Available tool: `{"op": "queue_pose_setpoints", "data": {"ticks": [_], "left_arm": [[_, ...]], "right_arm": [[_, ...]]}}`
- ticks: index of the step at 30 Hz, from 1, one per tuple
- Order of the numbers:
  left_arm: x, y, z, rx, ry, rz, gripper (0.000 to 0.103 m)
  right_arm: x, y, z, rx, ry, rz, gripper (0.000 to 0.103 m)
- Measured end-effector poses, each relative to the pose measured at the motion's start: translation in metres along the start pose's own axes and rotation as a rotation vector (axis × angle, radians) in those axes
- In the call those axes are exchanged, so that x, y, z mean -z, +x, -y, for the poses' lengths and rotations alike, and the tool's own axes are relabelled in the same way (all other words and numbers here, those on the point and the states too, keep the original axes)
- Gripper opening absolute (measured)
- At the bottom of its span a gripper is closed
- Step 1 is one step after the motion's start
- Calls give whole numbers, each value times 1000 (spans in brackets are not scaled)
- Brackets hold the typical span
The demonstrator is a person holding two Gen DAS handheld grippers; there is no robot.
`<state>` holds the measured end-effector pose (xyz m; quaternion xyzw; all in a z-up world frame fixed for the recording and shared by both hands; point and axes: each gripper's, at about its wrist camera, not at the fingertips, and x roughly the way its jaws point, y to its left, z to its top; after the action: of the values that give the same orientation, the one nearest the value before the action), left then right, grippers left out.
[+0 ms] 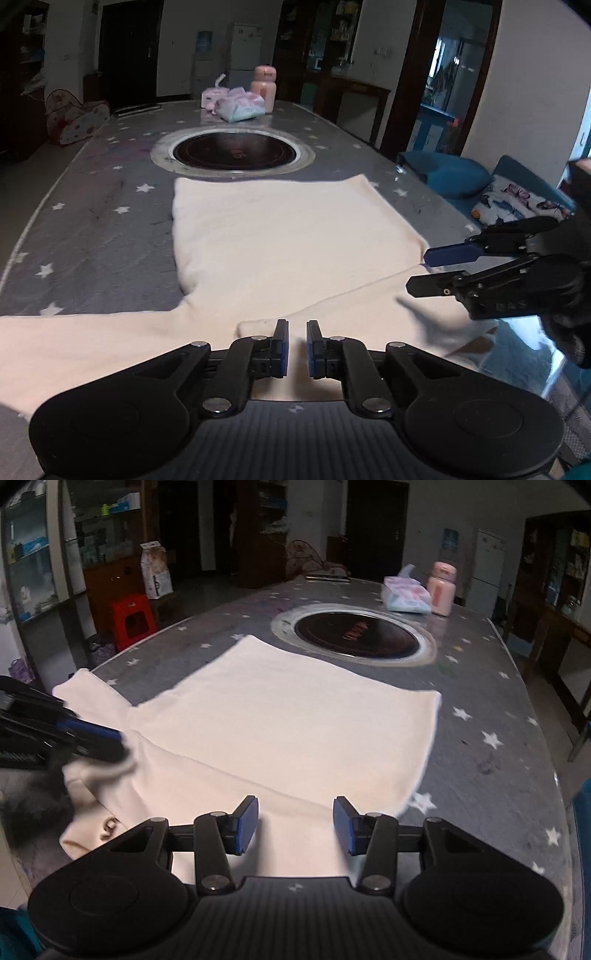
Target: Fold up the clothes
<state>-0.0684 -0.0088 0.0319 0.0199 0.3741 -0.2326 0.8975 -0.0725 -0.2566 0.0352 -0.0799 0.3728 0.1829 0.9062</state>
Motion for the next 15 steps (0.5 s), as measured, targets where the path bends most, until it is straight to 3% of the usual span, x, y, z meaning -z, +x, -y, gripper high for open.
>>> {"op": "queue_pose_setpoints", "data": {"ticks": [3,9,15], "left_arm": [[3,8,-8,-23,-22,-28,11],[11,-29,-30,-81,-65,35,15],[30,-61,-80,-275,-218,72,19]], "right_arm": [[-6,3,-12,-30,-30,-3,45],[-18,11,-42,-126,-99,-11,45],[-28,32,-81,-229,-192,-34,34]]}}
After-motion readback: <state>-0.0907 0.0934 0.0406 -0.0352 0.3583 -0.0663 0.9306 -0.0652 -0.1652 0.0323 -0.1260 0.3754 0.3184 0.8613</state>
